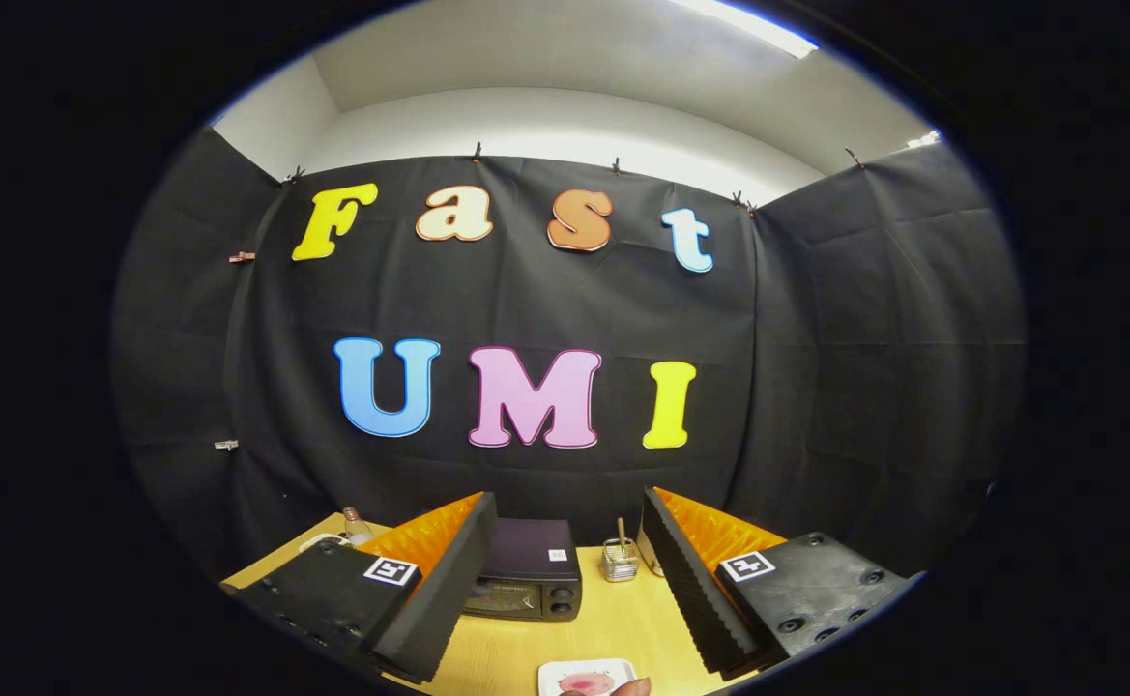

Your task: Open the toaster oven, put the food inside, and close the toaster oven door.

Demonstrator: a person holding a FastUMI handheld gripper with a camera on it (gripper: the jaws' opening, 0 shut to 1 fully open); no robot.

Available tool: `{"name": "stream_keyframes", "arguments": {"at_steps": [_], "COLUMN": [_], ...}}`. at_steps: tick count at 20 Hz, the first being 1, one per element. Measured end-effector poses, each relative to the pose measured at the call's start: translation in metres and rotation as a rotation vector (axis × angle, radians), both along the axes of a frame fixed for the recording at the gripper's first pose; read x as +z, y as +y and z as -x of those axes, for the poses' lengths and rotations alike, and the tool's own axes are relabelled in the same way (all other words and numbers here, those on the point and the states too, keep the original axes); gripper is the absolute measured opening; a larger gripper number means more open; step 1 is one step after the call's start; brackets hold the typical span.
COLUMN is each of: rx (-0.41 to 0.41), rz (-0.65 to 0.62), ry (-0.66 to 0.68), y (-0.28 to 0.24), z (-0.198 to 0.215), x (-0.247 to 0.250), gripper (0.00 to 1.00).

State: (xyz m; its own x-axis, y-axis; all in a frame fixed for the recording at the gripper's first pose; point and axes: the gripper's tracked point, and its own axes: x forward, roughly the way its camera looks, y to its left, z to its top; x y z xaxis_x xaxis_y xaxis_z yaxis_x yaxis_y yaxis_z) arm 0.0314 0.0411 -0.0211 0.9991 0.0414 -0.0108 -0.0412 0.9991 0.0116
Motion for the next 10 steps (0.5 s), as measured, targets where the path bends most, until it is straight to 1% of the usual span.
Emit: {"name": "stream_keyframes", "arguments": {"at_steps": [6,10], "rx": [0.038,0.057], "rz": [-0.038,-0.068], "ry": [0.010,0.032], "y": [0.056,0.095], "z": [-0.033,-0.067], "x": [-0.043,-0.089], "gripper": [0.97,0.97]}}
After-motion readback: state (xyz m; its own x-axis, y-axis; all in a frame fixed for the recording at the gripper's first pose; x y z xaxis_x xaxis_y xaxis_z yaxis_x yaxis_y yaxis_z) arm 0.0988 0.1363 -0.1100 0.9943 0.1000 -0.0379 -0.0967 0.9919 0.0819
